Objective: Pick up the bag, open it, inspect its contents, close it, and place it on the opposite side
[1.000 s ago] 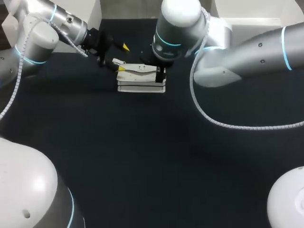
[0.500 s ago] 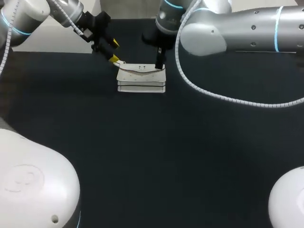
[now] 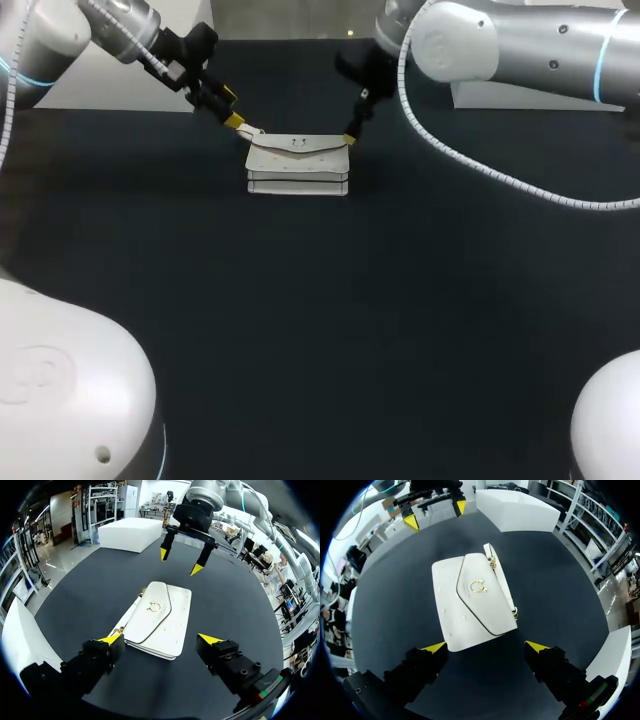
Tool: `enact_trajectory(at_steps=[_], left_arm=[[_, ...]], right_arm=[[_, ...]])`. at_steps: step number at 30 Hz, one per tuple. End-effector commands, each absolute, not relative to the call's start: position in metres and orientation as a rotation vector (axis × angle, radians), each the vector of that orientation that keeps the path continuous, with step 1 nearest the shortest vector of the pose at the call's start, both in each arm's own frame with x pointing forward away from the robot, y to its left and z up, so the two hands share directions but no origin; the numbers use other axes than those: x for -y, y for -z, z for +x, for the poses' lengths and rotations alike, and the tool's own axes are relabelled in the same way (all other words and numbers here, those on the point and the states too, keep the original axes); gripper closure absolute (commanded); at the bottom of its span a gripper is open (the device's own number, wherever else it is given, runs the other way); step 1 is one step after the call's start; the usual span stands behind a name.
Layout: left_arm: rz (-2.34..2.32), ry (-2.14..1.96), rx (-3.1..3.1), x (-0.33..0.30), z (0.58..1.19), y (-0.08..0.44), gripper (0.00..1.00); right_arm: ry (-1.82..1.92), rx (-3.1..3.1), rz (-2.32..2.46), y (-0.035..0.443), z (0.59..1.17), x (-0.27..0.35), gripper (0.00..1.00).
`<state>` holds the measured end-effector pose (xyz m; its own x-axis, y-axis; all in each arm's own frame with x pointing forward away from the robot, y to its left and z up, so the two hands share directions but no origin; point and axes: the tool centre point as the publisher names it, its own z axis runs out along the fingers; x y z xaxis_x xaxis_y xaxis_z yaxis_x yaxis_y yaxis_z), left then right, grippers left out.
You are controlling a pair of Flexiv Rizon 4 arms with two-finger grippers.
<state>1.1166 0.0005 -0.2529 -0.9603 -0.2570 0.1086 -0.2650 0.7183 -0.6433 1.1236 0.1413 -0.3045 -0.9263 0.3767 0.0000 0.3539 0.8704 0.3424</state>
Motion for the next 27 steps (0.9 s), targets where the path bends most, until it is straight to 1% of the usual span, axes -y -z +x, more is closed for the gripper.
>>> enact_trajectory(at_steps=[1,10,11,16,20,27], left_arm=[[0.447,-1.094,2.909,0.000,1.113,0.253,0.00],[0.447,-1.094,2.909,0.000,1.113,0.253,0.00],[0.529,-1.109,2.885,0.007,1.113,0.251,0.00],[1.157,-0.984,2.605,0.025,1.106,0.236,0.00],[1.495,-0.836,2.417,0.029,1.087,0.231,0.00],[1.750,-0.788,2.028,0.014,1.079,0.227,0.00]], right_arm=[[-0.523,-2.969,0.581,0.304,1.121,-0.142,0.00],[-0.523,-2.969,0.581,0.304,1.121,-0.142,0.00],[-0.523,-2.969,0.581,0.304,1.121,-0.142,0.00],[-0.470,-2.868,1.295,0.290,1.138,-0.148,0.00],[-0.567,-2.769,1.696,0.279,1.138,-0.144,0.00],[-0.769,-2.504,2.171,0.274,1.132,-0.129,0.00]])
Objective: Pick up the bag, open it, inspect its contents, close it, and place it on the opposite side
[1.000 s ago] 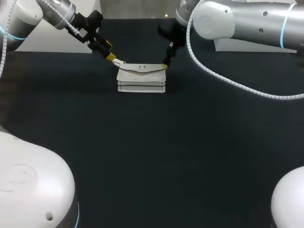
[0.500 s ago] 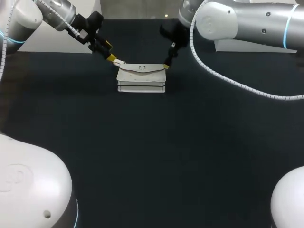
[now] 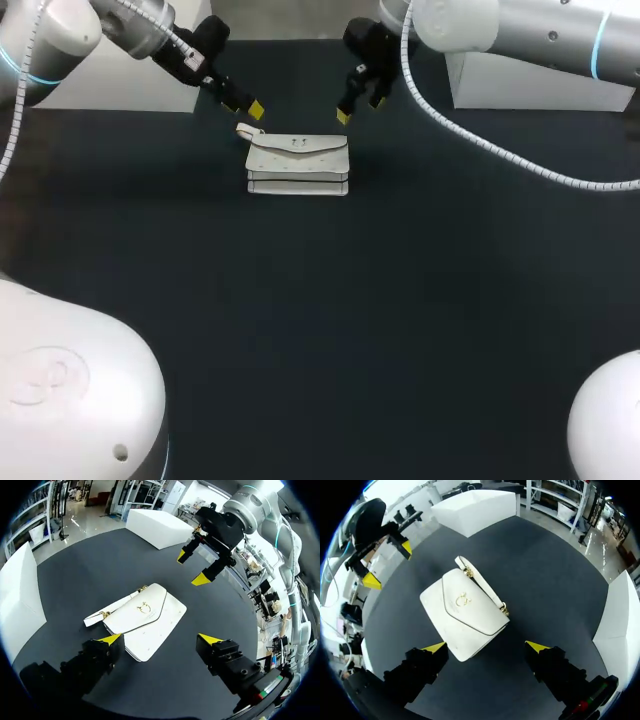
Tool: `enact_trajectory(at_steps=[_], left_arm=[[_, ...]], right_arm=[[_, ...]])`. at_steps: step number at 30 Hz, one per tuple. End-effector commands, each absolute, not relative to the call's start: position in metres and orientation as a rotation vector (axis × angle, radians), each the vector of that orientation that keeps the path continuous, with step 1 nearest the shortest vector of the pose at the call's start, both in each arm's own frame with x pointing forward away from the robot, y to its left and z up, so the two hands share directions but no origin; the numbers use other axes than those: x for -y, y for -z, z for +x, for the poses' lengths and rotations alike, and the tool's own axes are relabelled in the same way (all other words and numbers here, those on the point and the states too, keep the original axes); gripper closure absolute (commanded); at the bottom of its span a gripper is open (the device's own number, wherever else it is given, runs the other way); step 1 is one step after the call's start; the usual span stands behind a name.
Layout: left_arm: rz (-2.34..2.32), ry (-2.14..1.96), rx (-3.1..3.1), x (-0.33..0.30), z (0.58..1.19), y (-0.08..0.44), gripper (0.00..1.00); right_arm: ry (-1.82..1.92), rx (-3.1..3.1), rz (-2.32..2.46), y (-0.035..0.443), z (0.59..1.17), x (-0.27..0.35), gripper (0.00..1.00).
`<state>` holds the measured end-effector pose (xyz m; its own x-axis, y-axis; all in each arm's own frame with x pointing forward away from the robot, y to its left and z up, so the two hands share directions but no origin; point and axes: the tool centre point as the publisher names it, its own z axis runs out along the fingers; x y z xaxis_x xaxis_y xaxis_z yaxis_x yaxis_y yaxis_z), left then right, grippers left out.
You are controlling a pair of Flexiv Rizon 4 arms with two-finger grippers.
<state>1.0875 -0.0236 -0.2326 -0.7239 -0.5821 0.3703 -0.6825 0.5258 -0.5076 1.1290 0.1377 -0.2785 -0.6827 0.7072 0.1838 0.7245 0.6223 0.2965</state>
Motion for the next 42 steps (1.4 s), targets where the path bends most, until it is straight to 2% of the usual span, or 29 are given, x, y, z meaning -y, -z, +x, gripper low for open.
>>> enact_trajectory(at_steps=[1,16,26,42], left_arm=[[1.779,-0.801,1.956,0.010,1.081,0.228,0.00],[1.808,-0.887,1.283,-0.006,1.105,0.261,0.00],[1.788,-0.899,1.088,-0.013,1.122,0.275,0.00],[1.708,-0.805,1.113,-0.012,1.117,0.301,0.00]], right_arm=[[0.671,2.056,-1.860,0.274,1.131,-0.126,0.00],[0.873,1.430,-2.144,0.299,1.136,-0.116,0.00],[0.862,1.383,-2.149,0.304,1.141,-0.128,0.00],[0.761,1.434,-2.047,0.330,1.147,-0.142,0.00]])
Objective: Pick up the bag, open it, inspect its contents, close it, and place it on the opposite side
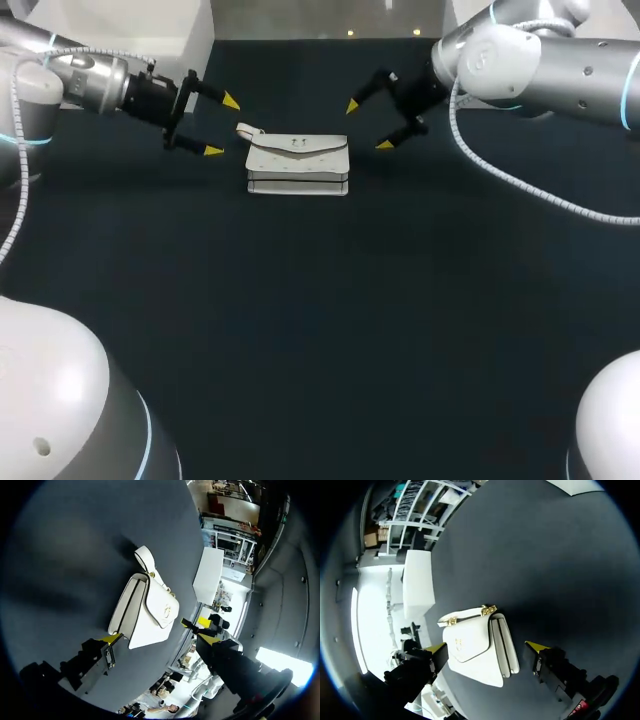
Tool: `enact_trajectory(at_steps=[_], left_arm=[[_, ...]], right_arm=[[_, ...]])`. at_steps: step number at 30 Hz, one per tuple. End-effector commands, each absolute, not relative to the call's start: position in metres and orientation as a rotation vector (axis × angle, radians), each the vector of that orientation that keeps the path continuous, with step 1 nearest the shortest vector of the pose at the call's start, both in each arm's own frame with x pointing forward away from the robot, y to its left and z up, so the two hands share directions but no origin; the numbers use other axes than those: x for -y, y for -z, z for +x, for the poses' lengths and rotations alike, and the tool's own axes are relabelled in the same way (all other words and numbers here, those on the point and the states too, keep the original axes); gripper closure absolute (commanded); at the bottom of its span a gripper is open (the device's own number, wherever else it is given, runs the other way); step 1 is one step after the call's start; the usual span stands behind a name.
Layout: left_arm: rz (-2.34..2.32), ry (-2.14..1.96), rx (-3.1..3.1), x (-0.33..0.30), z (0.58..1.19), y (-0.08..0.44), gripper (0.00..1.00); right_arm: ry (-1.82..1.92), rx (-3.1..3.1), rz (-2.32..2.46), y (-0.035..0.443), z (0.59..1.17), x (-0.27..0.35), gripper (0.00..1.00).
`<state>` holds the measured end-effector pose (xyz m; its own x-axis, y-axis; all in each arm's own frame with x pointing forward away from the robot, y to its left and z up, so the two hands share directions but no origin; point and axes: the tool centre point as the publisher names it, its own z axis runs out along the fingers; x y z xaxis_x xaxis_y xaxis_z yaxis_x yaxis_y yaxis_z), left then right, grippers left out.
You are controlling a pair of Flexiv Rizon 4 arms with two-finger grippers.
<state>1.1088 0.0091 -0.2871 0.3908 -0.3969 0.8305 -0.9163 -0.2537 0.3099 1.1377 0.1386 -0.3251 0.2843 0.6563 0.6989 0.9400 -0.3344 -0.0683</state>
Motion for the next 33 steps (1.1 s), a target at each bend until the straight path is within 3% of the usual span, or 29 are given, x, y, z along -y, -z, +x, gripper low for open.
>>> enact_trajectory(at_steps=[1,33], left_arm=[[1.705,-0.803,1.115,-0.012,1.116,0.303,0.00],[1.531,-0.933,1.407,0.006,1.125,0.323,0.00]], right_arm=[[0.760,1.435,-2.044,0.330,1.147,-0.143,0.00],[0.738,1.515,-1.767,0.348,1.146,-0.162,0.00]])
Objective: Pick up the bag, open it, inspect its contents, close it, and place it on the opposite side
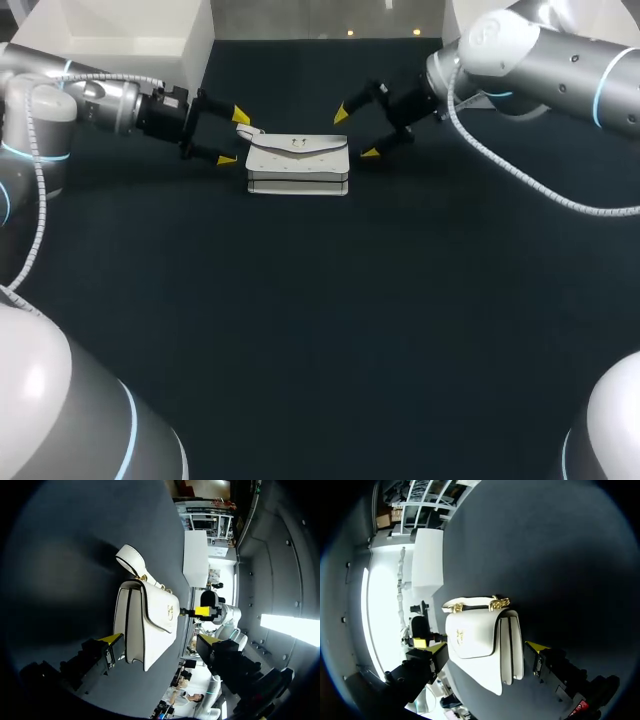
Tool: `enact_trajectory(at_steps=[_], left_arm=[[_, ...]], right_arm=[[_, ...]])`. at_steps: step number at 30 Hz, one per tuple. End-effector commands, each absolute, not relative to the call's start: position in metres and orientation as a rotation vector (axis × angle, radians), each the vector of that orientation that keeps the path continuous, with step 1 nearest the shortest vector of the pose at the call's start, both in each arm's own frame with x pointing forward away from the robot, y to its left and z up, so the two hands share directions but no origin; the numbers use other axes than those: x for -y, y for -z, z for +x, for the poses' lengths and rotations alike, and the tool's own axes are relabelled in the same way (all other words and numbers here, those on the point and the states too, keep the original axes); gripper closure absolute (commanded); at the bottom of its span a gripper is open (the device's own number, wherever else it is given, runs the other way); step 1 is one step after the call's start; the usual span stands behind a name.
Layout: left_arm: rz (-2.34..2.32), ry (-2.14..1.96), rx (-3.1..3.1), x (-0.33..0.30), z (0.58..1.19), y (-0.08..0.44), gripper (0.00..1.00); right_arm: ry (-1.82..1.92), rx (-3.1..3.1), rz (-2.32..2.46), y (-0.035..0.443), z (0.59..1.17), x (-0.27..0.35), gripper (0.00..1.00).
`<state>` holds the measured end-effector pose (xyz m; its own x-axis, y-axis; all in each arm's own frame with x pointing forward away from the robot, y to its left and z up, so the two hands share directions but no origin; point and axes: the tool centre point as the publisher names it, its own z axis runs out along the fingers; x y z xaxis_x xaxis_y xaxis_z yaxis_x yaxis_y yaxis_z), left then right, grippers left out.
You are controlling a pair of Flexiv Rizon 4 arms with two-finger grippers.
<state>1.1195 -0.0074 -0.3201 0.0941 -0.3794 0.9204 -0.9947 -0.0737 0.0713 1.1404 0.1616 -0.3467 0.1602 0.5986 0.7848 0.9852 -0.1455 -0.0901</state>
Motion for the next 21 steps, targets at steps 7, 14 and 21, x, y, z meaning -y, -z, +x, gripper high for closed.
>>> enact_trajectory(at_steps=[7,14,21], left_arm=[[1.531,-0.933,1.407,0.006,1.125,0.323,0.00],[1.508,-0.949,1.401,0.017,1.125,0.326,0.00],[1.491,-0.934,1.393,0.021,1.124,0.325,0.00]], right_arm=[[0.738,1.515,-1.767,0.348,1.146,-0.162,0.00],[0.729,1.531,-1.729,0.351,1.143,-0.171,0.00],[0.718,1.525,-1.697,0.356,1.144,-0.180,0.00]])
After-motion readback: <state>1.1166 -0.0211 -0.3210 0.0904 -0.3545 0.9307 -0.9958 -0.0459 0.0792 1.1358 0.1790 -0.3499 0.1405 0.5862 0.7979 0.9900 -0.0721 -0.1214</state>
